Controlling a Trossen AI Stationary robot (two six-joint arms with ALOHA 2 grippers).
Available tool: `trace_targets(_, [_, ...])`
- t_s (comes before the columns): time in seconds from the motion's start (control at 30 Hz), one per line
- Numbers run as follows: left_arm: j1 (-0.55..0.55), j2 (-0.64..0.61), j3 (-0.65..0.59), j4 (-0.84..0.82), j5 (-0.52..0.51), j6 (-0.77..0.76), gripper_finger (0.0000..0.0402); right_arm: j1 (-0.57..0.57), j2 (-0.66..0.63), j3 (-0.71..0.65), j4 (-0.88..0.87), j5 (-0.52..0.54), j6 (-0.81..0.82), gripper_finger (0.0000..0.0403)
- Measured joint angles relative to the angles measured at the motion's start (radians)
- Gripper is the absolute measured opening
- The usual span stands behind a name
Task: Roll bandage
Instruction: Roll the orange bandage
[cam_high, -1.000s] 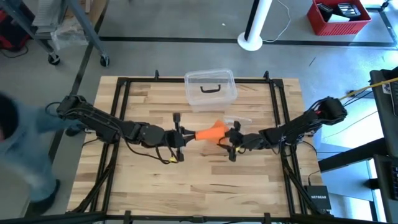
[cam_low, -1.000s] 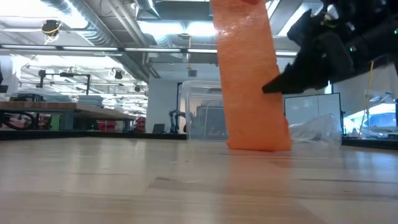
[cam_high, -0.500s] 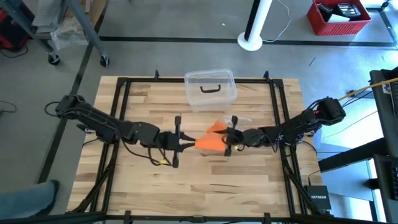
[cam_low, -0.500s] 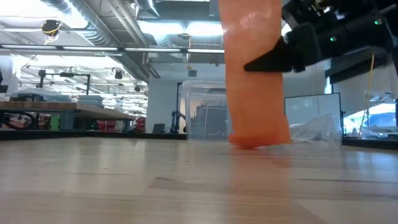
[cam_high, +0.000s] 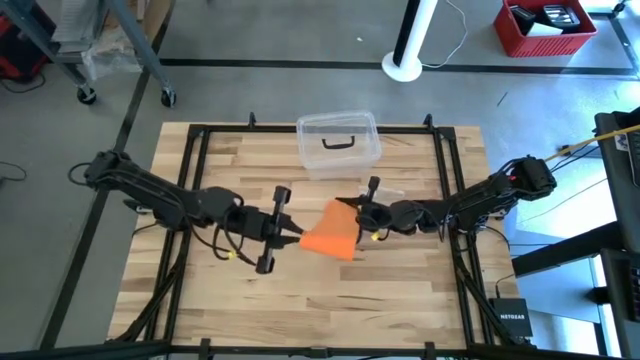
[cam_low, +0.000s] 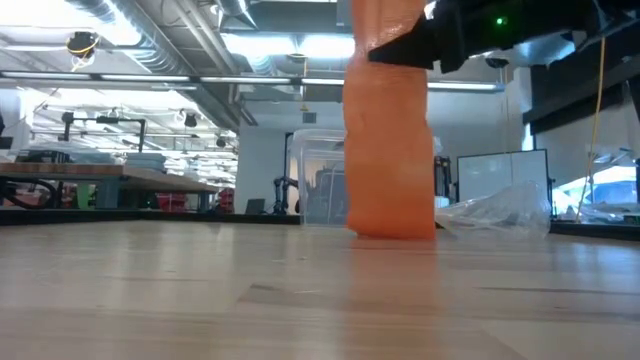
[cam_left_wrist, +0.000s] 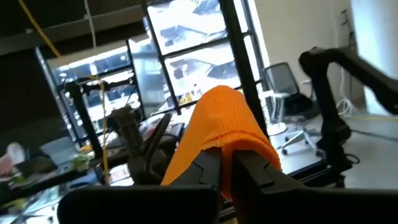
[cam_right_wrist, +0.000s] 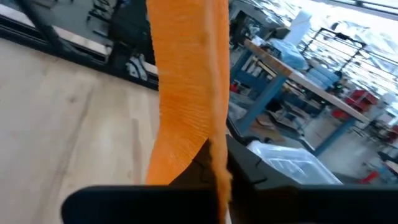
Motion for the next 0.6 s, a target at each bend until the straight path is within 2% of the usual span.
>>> trace_targets(0.13, [-0.002, -0.023, 0.0, -0.049, -0.076, 0.019, 0.0006, 0.0, 0.0, 0.0, -0.033, 0.004, 0.02, 0.0004])
trace_targets(0.23, [-0.002, -0.043, 0.0, -0.062, -0.154, 0.041, 0.0006, 0.0, 0.0, 0.001, -0.091, -0.008, 0.106, 0.0005])
trace_targets(0.4, [-0.001, -0.07, 0.0, -0.082, -0.274, 0.052, 0.0006, 0.0, 0.0, 0.001, -0.186, -0.097, 0.271, 0.0003])
trace_targets(0.6, [0.019, -0.07, 0.0, -0.095, -0.314, 0.055, 0.0006, -0.001, 0.0, 0.001, -0.18, -0.186, 0.423, 0.0009])
